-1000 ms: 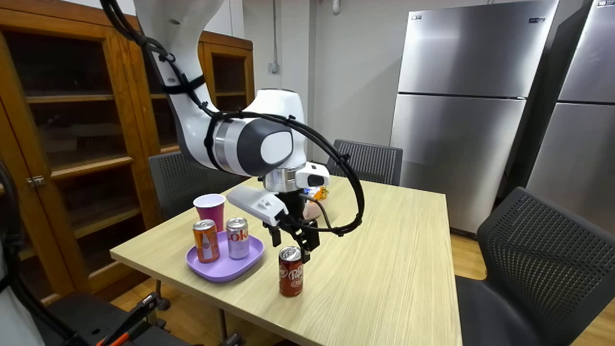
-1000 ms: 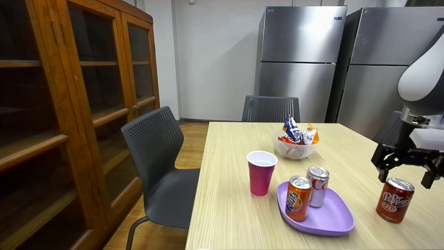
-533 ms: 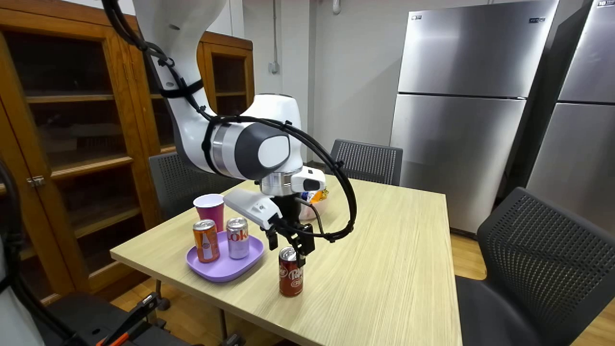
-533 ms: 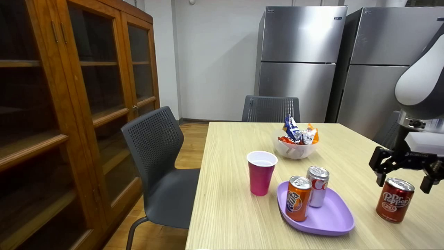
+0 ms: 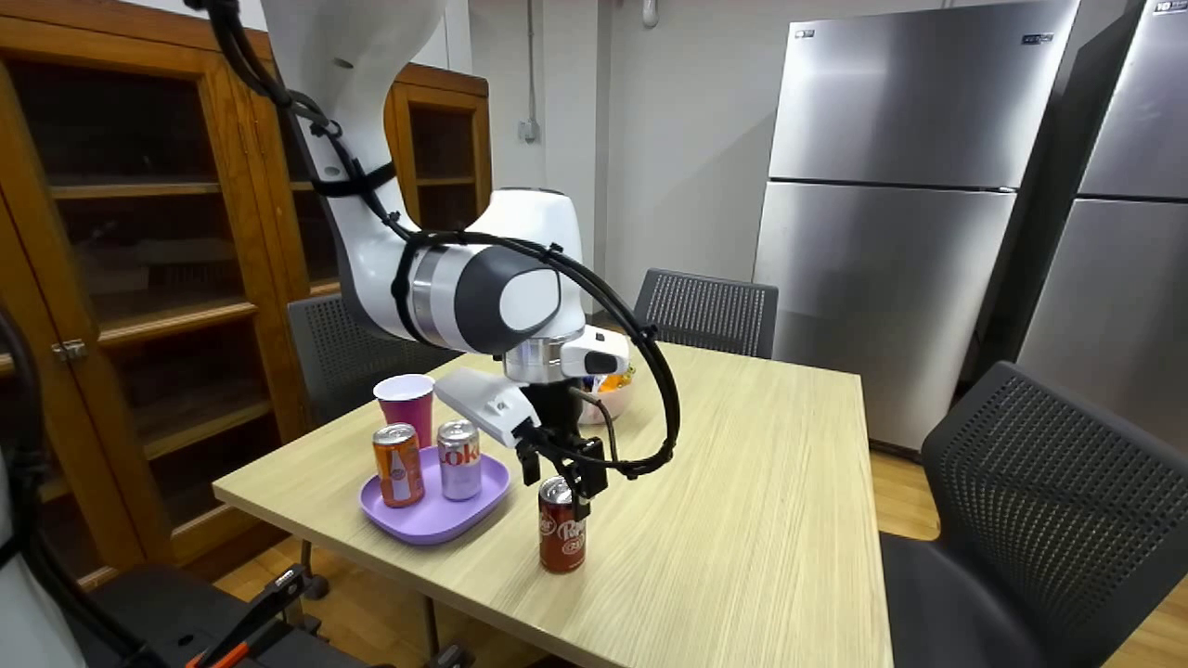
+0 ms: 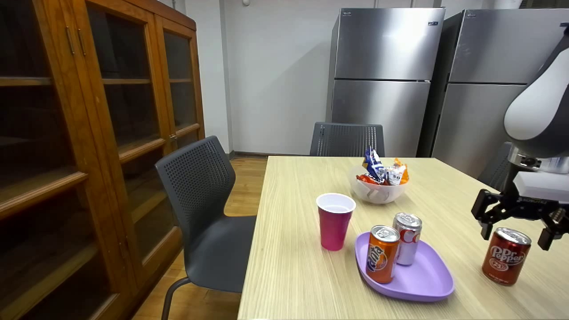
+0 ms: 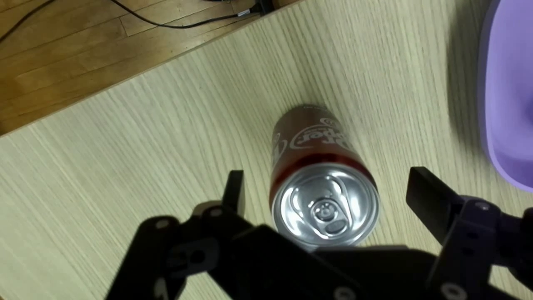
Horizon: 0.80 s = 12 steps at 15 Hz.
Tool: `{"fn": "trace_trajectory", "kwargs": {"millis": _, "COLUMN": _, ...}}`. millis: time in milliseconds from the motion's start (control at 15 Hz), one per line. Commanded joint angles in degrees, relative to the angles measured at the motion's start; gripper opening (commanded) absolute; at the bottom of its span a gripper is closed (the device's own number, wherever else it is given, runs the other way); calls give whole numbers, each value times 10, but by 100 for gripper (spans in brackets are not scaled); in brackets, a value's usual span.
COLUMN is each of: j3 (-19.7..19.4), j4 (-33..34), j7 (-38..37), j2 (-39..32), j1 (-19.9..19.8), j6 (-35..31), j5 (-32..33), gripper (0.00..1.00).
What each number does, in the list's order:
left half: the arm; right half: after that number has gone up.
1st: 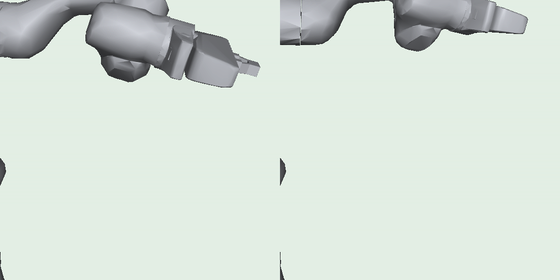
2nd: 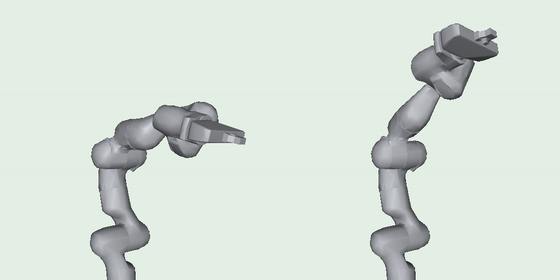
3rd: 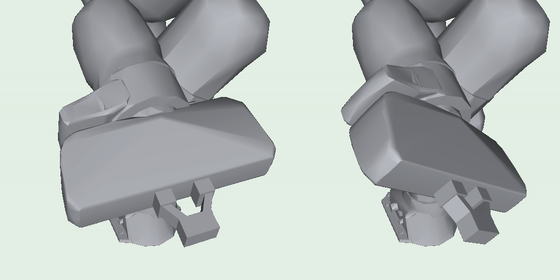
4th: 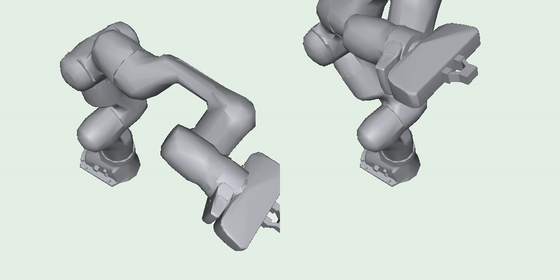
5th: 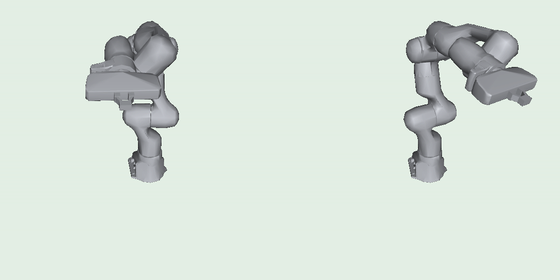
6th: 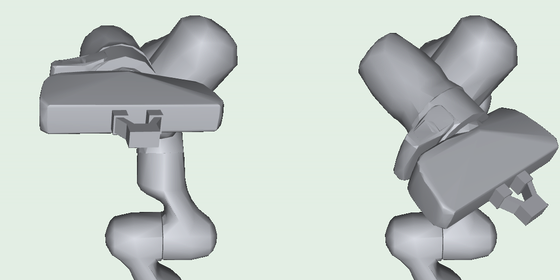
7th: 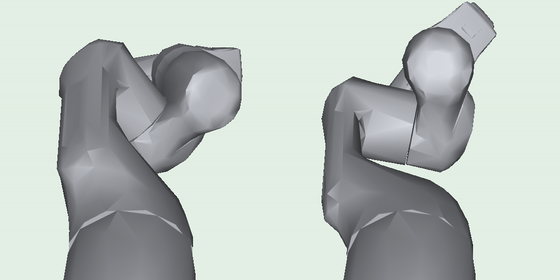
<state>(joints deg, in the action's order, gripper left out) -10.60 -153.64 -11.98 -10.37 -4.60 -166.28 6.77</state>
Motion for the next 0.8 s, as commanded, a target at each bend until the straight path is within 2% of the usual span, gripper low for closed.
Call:
{"fn": "trace_trajectory", "kwargs": {"millis": 0, "j3": -14, "j4": 12, "j7": -22, "j2": -13, "j1": 15, "j6": -13, "j5": 2, "gripper": 100}}
{"fn": "trace_trajectory", "kwargs": {"millis": 400, "j3": -24, "j4": 23, "j7": -21, "j2": -25, "j1": 20, "j6": -18, "j5": 0, "gripper": 100}}
{"fn": "trace_trajectory", "kwargs": {"millis": 467, "j3": -24, "j4": 25, "j7": -18, "j2": -27, "j1": 20, "j6": -15, "j5": -1, "gripper": 75}}
{"fn": "trace_trajectory", "kwargs": {"millis": 533, "j3": -24, "j4": 26, "j7": -17, "j2": -29, "j1": 21, "j6": -14, "j5": -2, "gripper": 74}}
{"fn": "trace_trajectory", "kwargs": {"millis": 733, "j3": -25, "j4": 28, "j7": -17, "j2": -32, "j1": 23, "j6": -12, "j5": -2, "gripper": 49}}
